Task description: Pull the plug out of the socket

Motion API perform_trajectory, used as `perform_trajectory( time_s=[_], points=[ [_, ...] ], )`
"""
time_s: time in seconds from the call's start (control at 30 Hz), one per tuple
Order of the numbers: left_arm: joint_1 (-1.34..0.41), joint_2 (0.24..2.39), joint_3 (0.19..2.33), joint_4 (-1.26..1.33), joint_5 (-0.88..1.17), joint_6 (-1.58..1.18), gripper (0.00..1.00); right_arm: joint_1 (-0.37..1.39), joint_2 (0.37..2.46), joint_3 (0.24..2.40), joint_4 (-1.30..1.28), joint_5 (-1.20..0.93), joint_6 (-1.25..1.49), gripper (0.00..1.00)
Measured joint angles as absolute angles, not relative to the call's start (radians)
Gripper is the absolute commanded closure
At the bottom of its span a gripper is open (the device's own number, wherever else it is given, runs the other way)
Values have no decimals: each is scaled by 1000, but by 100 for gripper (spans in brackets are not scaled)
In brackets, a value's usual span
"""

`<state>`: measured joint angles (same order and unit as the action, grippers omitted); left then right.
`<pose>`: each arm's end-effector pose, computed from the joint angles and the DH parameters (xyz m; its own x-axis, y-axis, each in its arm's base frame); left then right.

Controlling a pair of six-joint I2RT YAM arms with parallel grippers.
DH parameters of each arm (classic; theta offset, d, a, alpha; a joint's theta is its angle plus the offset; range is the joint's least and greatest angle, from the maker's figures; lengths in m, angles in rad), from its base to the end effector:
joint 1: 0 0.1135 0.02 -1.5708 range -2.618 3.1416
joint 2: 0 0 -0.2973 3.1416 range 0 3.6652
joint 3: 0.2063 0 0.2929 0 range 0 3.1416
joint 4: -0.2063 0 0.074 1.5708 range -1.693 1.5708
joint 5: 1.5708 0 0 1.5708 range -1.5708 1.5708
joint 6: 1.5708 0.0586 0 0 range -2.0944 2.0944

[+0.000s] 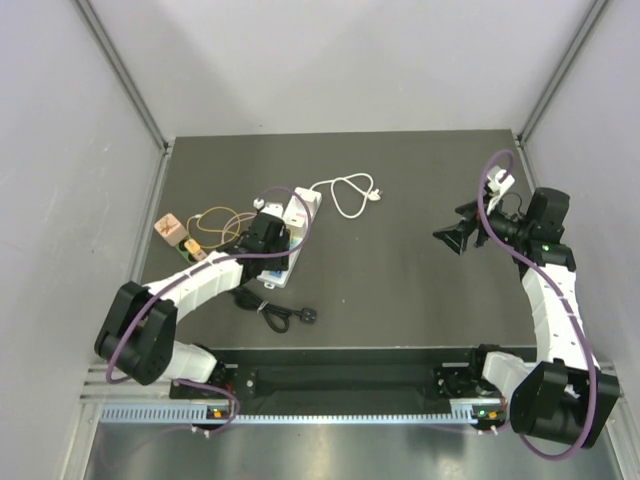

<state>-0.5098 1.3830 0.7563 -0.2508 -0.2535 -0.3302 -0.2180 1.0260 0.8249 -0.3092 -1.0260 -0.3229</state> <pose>0.2825 -0.1411 0.1855 -0.7429 0.0558 -0.6671 0.0969 0.9950 -0.0247 0.2548 -0.0051 0.3183 -0.2566 -0.1116 -0.9601 -0.7360 0.6664 0.1193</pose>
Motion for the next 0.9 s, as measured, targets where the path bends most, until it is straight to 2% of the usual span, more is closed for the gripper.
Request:
perform_trajectory(
  time_s=[0.37, 0.5, 0.53, 0.57, 0.6, 0.63, 0.9],
  points=[
    [-510, 1453, 797, -217, -263, -308, 47, -218, 1043, 825, -339, -1035, -333, 0],
    [-510, 1486, 813, -213, -258, -301, 63, -218, 1043, 825, -345, -1035, -339, 0],
    [-512, 1488, 817, -213, -255, -297, 77, -218, 1044, 825, -347, -1036, -340, 0],
    [-514, 1488, 817, -213, -250, -294, 87, -218, 1044, 825, -349, -1036, -340, 0],
    [-515, 1488, 818, -210, -244, -288, 96, -218, 1045, 825, -350, -1037, -341, 0],
    [-516, 1489, 819, -210, -239, -287, 100, -218, 1047, 826, -351, -1038, -341, 0],
    [-514, 1483, 821, -210, -182, -321, 100, -202, 1078, 826, -339, -1050, -315, 0]
  ],
)
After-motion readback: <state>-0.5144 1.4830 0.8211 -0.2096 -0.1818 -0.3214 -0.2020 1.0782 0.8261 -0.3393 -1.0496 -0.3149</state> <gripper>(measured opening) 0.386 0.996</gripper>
